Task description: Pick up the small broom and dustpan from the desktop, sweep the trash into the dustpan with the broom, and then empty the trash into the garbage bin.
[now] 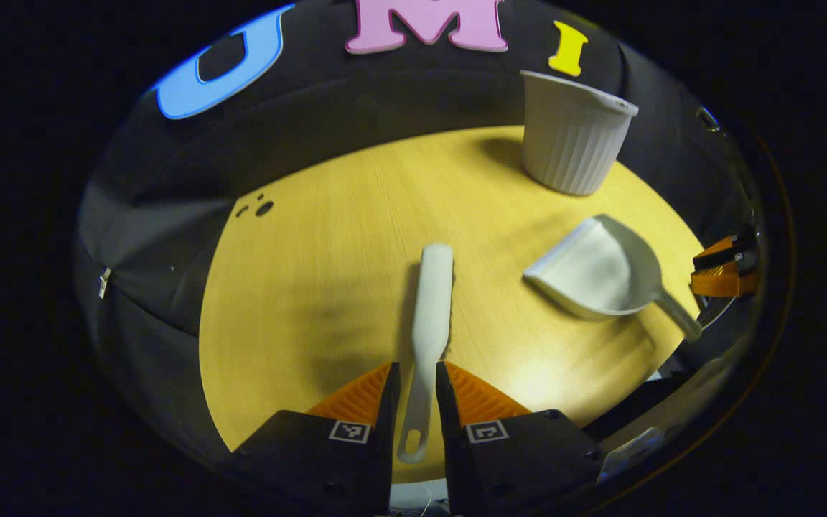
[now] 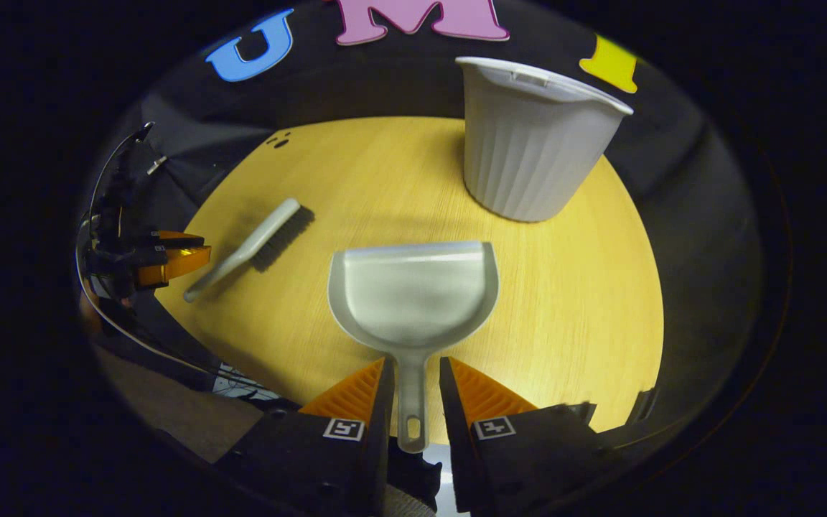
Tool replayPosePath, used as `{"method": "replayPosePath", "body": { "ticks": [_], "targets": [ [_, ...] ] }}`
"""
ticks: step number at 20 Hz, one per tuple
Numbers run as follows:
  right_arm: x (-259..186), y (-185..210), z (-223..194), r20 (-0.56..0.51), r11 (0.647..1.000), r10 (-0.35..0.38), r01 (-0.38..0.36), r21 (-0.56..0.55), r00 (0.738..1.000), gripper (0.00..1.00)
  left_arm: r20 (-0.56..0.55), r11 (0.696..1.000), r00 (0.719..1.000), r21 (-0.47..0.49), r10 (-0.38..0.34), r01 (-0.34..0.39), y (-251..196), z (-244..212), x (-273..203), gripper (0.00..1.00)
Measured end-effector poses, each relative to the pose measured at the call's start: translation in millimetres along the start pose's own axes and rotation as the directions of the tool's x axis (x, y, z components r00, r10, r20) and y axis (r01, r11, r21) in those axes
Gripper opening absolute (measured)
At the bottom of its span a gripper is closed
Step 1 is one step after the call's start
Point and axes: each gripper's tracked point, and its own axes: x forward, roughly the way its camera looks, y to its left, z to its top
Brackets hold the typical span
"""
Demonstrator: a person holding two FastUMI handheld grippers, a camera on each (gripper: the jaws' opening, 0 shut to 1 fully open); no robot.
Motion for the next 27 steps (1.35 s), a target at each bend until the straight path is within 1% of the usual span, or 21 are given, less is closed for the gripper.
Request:
{"method": "replayPosePath", "body": {
  "ticks": [1, 2, 3, 4, 5, 6, 8, 10, 11, 12, 13, 14, 15, 16, 18, 21, 23, 24, 26, 27],
  "targets": [
    [-9.6, -2.7, 15.9, 0.053, 1.000, -0.008, 0.008, -0.003, 0.999, 0.41, 0.070, 1.000, 0.998, -0.008, 0.002, -0.001, -1.6, 23.8, -9.6, 0.34],
    [-19.3, -6.0, 33.8, 0.111, 1.000, -0.014, 0.014, -0.004, 0.994, 0.41, 0.145, 1.000, 0.989, -0.015, 0.002, 0.000, -3.0, 50.6, -21.3, 0.34],
    [-28.7, -9.1, 51.9, 0.170, 1.000, -0.016, 0.017, -0.003, 0.985, 0.40, 0.213, 1.000, 0.977, -0.023, 0.002, 0.003, -3.9, 74.2, -33.9, 0.34],
    [-38.2, -12.5, 70.0, 0.224, 1.000, -0.018, 0.018, 0.000, 0.974, 0.40, 0.276, 0.999, 0.961, -0.032, 0.004, 0.005, -5.6, 98.8, -46.0, 0.29],
    [-49.6, -14.7, 87.2, 0.277, 1.000, -0.021, 0.021, 0.001, 0.961, 0.40, 0.336, 0.999, 0.942, -0.038, 0.006, 0.007, -5.6, 118.5, -57.5, 0.29],
    [-60.5, -17.8, 105.7, 0.332, 0.999, -0.028, 0.032, -0.004, 0.943, 0.40, 0.394, 0.999, 0.919, -0.040, 0.007, 0.010, -7.7, 138.5, -69.2, 0.34],
    [-85.3, -25.1, 134.6, 0.435, 0.998, -0.050, 0.067, -0.022, 0.899, 0.40, 0.484, 0.999, 0.875, -0.033, 0.002, 0.016, -11.7, 170.0, -89.9, 0.34],
    [-111.7, -28.2, 163.7, 0.534, 0.994, -0.062, 0.099, -0.041, 0.843, 0.40, 0.550, 0.999, 0.835, -0.029, -0.005, 0.025, -20.2, 188.3, -106.0, 0.34],
    [-130.4, -29.2, 167.6, 0.576, 0.993, -0.066, 0.113, -0.046, 0.814, 0.40, 0.577, 0.999, 0.817, -0.028, -0.009, 0.031, -25.8, 195.9, -113.1, 0.34],
    [-145.5, -32.0, 173.1, 0.613, 0.991, -0.068, 0.123, -0.049, 0.788, 0.40, 0.597, 0.999, 0.802, -0.032, -0.012, 0.038, -29.7, 200.4, -119.6, 0.34],
    [-154.6, -33.1, 177.1, 0.636, 0.990, -0.070, 0.132, -0.051, 0.768, 0.40, 0.613, 0.998, 0.790, -0.038, -0.015, 0.048, -33.6, 202.8, -125.2, 0.34],
    [-158.4, -32.0, 179.7, 0.652, 0.989, -0.070, 0.135, -0.051, 0.755, 0.40, 0.623, 0.997, 0.782, -0.048, -0.018, 0.061, -36.6, 202.7, -130.1, 0.34],
    [-154.4, -28.9, 180.6, 0.654, 0.989, -0.069, 0.136, -0.052, 0.754, 0.41, 0.627, 0.996, 0.779, -0.057, -0.021, 0.073, -39.6, 200.3, -131.1, 0.34],
    [-151.6, -28.4, 178.9, 0.648, 0.989, -0.064, 0.135, -0.060, 0.759, 0.38, 0.626, 0.995, 0.779, -0.065, -0.023, 0.082, -40.9, 197.4, -131.3, 0.34],
    [-144.6, -26.9, 178.1, 0.635, 0.989, -0.060, 0.132, -0.068, 0.770, 0.37, 0.622, 0.993, 0.783, -0.076, -0.020, 0.086, -38.6, 193.7, -131.6, 0.34],
    [-142.7, -24.7, 179.5, 0.631, 0.992, -0.049, 0.110, -0.058, 0.774, 0.37, 0.615, 0.994, 0.789, -0.084, -0.004, 0.071, -33.6, 192.3, -130.8, 0.34],
    [-140.9, -25.1, 178.7, 0.626, 0.992, -0.055, 0.114, -0.055, 0.778, 0.37, 0.609, 0.994, 0.793, -0.090, 0.002, 0.067, -29.1, 190.3, -128.6, 0.33],
    [-141.3, -25.3, 179.6, 0.630, 0.992, -0.060, 0.117, -0.050, 0.775, 0.37, 0.604, 0.994, 0.797, -0.092, 0.003, 0.066, -26.8, 188.8, -127.8, 0.34],
    [-141.5, -22.6, 180.1, 0.627, 0.993, -0.053, 0.105, -0.047, 0.777, 0.39, 0.600, 0.994, 0.800, -0.093, 0.006, 0.062, -24.6, 186.8, -127.3, 0.33],
    [-140.7, -23.2, 179.6, 0.626, 0.994, -0.051, 0.102, -0.046, 0.778, 0.37, 0.599, 0.994, 0.800, -0.093, 0.006, 0.061, -24.5, 186.6, -126.6, 0.33]
  ]
}}
